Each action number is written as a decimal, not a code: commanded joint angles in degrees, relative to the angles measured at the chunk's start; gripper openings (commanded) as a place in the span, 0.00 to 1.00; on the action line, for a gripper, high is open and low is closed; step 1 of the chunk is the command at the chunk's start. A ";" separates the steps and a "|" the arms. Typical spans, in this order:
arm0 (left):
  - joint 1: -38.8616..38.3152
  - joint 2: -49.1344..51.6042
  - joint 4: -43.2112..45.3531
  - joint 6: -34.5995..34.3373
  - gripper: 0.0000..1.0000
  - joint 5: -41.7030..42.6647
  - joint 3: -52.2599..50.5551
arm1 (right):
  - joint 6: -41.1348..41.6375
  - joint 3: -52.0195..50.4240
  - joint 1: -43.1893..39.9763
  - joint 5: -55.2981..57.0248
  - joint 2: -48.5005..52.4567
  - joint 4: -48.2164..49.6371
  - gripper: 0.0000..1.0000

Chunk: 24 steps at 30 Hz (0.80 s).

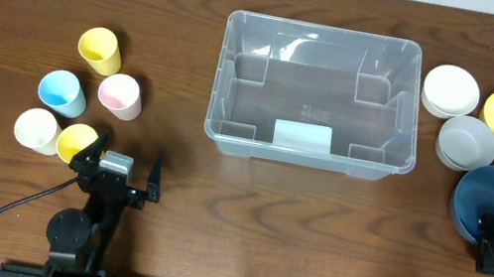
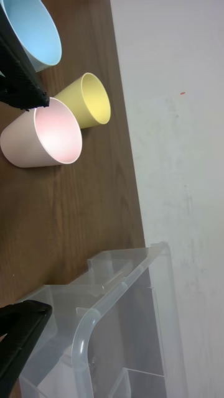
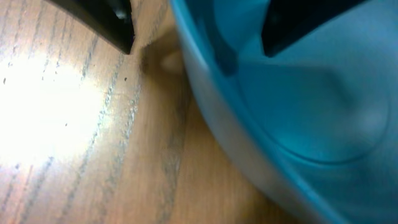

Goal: Pack container
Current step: 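Grasp the rim of the dark teal bowl with the right gripper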

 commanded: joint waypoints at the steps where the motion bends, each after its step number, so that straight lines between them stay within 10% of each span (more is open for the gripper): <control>1: 0.22 -0.35 -1.92 0.28 0.98 0.76 -1.03 | 0.35 -0.09 -0.59 0.83 0.00 0.15 0.57; 24: 0.22 -0.35 -1.90 0.28 0.98 0.76 -1.03 | -0.50 0.61 -1.86 1.07 -11.76 -6.60 0.01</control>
